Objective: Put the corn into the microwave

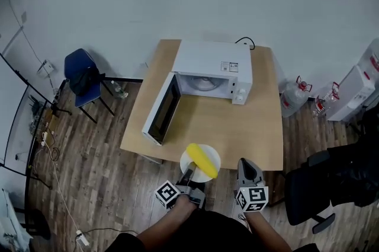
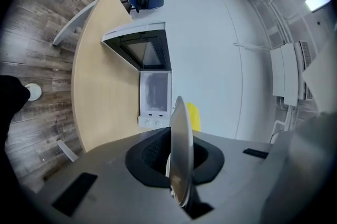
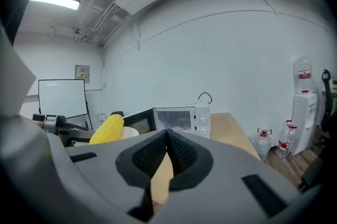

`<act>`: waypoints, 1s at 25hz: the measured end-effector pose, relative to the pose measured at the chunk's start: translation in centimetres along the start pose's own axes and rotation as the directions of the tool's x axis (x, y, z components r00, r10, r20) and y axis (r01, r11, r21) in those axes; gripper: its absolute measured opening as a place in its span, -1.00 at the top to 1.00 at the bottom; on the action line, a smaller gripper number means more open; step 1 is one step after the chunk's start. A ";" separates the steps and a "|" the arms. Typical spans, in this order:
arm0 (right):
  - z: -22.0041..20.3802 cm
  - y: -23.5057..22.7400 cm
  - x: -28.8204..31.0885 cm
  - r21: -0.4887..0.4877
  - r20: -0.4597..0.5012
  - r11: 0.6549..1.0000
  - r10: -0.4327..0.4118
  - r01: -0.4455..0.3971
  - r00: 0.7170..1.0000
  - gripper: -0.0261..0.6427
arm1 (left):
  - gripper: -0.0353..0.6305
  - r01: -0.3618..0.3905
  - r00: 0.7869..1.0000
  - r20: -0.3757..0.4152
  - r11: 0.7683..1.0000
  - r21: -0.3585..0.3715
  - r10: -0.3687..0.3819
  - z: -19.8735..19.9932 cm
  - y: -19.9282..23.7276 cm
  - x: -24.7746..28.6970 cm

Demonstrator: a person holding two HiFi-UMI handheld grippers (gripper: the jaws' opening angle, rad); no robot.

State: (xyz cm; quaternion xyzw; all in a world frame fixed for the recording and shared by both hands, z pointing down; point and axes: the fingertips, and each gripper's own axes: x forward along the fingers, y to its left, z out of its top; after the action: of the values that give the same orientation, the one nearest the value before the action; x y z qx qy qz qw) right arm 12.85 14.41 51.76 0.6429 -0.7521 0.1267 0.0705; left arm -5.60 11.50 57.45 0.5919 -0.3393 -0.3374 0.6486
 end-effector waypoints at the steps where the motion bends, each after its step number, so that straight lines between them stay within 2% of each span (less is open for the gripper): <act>1: 0.3 -0.1 0.8 0.001 -0.002 1.000 -0.006 0.006 1.000 0.74 | 0.83 -0.013 1.000 -0.005 1.000 -0.001 0.013 0.5 0.3 0.6; 9: 3.0 -0.1 7.0 -0.011 -0.002 0.998 -0.060 0.060 0.998 0.74 | 0.83 -0.008 0.998 -0.068 1.000 0.008 0.008 4.3 -0.7 5.9; 15: 4.1 1.0 10.8 -0.014 0.009 0.997 -0.071 0.071 0.997 0.74 | 0.83 -0.040 0.987 -0.150 0.996 0.081 0.052 6.7 -0.4 9.6; 19: 4.1 1.3 12.9 -0.015 -0.006 0.993 -0.114 0.114 0.993 0.74 | 0.83 -0.026 0.981 -0.191 0.997 0.069 0.039 7.6 0.0 12.0; 25: 4.7 0.9 14.4 -0.056 -0.017 0.990 -0.127 0.126 0.992 0.74 | 0.83 -0.012 0.982 -0.190 1.000 0.019 0.015 8.3 0.9 14.6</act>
State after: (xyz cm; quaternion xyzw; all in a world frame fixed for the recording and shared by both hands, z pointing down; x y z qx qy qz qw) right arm 9.88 -0.42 51.07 0.6858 -0.7122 0.1078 0.1039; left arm -4.59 -5.17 59.52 0.6250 -0.2830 -0.2718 0.6749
